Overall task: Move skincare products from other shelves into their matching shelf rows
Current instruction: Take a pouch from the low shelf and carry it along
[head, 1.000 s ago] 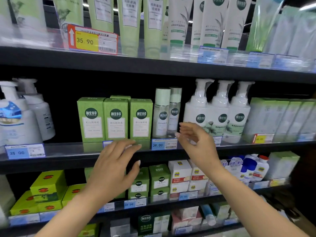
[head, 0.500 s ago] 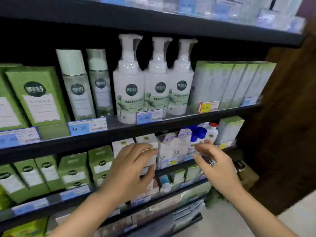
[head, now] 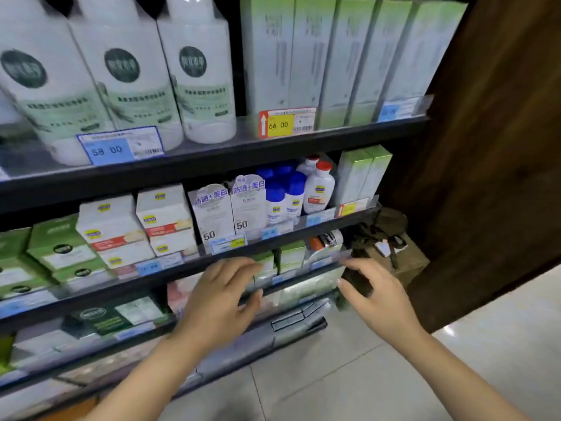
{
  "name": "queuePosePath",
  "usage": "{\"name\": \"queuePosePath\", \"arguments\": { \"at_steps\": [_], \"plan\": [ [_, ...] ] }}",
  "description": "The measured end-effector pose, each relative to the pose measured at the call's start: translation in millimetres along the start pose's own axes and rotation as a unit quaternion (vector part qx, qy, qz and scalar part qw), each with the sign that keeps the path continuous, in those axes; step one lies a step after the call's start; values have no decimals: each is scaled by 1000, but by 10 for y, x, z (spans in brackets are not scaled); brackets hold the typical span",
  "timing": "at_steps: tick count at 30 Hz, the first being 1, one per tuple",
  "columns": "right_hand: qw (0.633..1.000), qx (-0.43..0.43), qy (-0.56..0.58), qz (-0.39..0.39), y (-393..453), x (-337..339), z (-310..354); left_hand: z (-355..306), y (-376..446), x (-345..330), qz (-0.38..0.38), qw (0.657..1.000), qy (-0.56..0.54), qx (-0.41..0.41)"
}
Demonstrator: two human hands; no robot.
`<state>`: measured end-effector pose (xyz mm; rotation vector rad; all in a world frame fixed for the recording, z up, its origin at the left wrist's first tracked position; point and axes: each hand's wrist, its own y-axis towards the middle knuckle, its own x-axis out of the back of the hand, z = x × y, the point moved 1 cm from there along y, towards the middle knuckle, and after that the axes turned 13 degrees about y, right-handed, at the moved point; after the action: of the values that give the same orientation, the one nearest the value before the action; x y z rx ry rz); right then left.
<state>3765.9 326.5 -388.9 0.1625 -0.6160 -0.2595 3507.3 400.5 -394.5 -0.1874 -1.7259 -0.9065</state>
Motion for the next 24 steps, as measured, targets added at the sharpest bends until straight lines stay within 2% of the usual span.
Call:
{"name": "queuePosePath", "arguments": {
  "at_steps": [7, 10, 18, 24],
  "plan": [
    [997, -37, 23, 58, -141, -61, -188, -231, -391, -279, 86, 993, -15, 85],
    [996, -47, 17, 74, -234, -131, -167, -310, -463, -327, 124, 988, -16, 95],
    [992, -31, -8, 125, -382, -180, -274, -378, -548, -452, 115, 987, -4, 110],
    [990, -20, -21, 139, -29, 55, -688, -579, -301, -706, 131, 982, 27, 132]
  ]
}}
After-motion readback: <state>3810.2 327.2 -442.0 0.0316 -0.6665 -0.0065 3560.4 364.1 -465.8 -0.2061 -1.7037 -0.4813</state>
